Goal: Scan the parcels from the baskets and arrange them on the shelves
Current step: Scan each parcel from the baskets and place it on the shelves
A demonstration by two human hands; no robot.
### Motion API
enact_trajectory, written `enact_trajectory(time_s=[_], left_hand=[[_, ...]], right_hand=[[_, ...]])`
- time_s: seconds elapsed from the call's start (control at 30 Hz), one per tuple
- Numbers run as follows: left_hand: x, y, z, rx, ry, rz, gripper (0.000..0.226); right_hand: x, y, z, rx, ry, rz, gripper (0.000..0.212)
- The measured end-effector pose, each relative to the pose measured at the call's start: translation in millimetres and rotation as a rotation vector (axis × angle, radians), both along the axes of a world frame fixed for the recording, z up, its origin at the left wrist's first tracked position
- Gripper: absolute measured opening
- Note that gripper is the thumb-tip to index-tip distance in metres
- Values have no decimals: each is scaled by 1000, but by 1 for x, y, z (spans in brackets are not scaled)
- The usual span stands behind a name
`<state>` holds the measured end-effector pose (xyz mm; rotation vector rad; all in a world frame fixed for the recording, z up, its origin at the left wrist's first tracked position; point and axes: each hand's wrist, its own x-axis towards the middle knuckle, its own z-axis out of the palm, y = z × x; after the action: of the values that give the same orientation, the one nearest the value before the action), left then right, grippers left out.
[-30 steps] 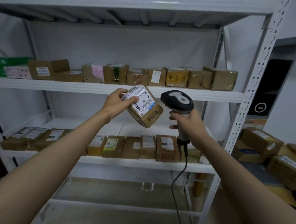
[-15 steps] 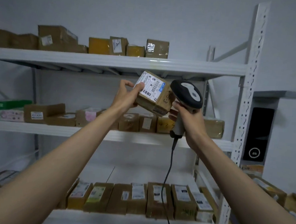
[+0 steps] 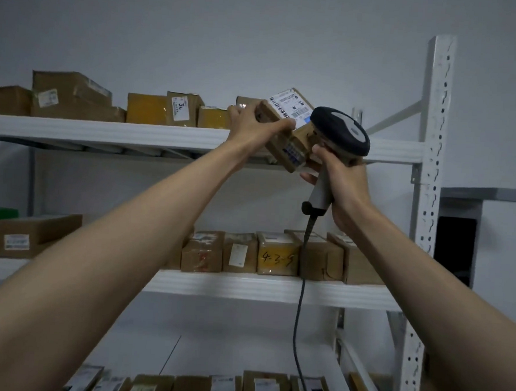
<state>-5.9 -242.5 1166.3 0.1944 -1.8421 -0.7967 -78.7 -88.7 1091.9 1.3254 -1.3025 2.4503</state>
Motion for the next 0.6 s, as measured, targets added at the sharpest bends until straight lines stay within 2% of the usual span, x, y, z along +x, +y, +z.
enact_trajectory(time_s=[0.17,0.3,0.5,0.6], left_hand=[[-38,-8,51,-81,28,-65,85],[-68,-17,86,-134,1,-56,75],[-104,-42,118,-220,-125,83,74],[-120,-57,124,-307,-180,232,71]], right_hand=[[-27,-11,37,-78,-10,-20,30],[-45,-20,66,-89,-8,-30,18],[-68,-29,94,-42,-16,6,24],[-75,-30,102,-26,1,38,27]])
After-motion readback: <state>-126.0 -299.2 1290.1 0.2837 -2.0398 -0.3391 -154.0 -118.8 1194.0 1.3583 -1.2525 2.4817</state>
